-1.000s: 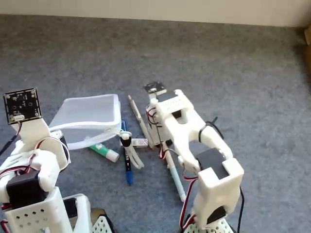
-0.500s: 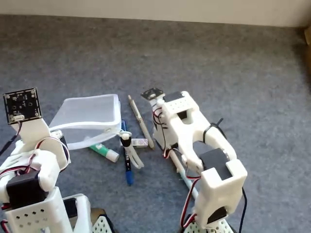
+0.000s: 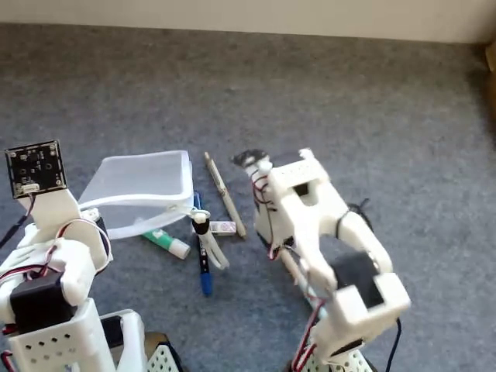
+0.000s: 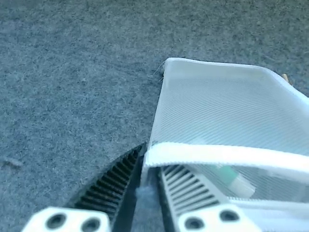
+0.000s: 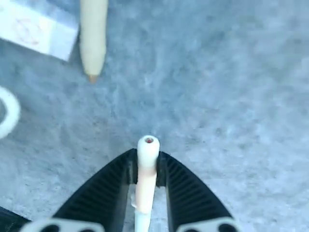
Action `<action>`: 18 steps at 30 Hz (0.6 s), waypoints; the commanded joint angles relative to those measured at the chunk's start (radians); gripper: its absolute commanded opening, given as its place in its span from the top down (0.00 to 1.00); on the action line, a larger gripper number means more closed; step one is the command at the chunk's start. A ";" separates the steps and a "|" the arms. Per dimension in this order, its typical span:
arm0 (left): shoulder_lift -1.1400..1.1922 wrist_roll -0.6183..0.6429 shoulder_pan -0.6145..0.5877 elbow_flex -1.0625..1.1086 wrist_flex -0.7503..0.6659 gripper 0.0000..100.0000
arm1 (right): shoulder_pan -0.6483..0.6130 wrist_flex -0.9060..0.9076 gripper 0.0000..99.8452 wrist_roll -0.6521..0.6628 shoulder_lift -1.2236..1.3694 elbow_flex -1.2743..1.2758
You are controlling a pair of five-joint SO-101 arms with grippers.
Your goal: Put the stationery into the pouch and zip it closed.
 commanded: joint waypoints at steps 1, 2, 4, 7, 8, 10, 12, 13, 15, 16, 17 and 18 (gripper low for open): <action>0.019 -0.017 0.090 -0.010 -0.003 0.99 | 0.027 0.016 0.99 0.012 -0.191 -0.002; 0.021 -0.006 0.099 -0.012 -0.008 0.99 | 0.035 0.016 0.99 0.012 -0.226 0.007; 0.024 0.011 0.102 -0.038 -0.012 0.99 | 0.042 0.016 0.99 0.012 -0.288 0.031; 0.025 0.012 0.114 -0.099 -0.011 0.99 | 0.045 0.015 0.99 0.011 -0.369 0.076; 0.025 0.012 0.125 -0.119 -0.009 0.99 | 0.045 0.015 0.99 0.011 -0.398 0.093; 0.027 0.012 0.148 -0.156 0.015 0.99 | 0.045 0.013 0.99 0.009 -0.461 0.117; 0.059 0.012 0.166 -0.199 0.044 0.99 | 0.045 0.012 0.99 -0.032 -0.533 0.130; 0.091 0.012 0.174 -0.226 0.060 0.99 | 0.045 0.010 0.99 -0.055 -0.570 0.133; 0.177 0.012 0.177 -0.291 0.086 0.99 | 0.045 0.008 0.99 -0.097 -0.636 0.134; 0.225 0.012 0.177 -0.325 0.097 0.99 | 0.045 0.008 0.99 -0.115 -0.667 0.133; 0.272 0.012 0.177 -0.358 0.107 0.99 | 0.045 0.008 0.99 -0.135 -0.694 0.131; 0.317 0.014 0.177 -0.394 0.115 0.99 | 0.045 0.008 0.99 -0.152 -0.722 0.131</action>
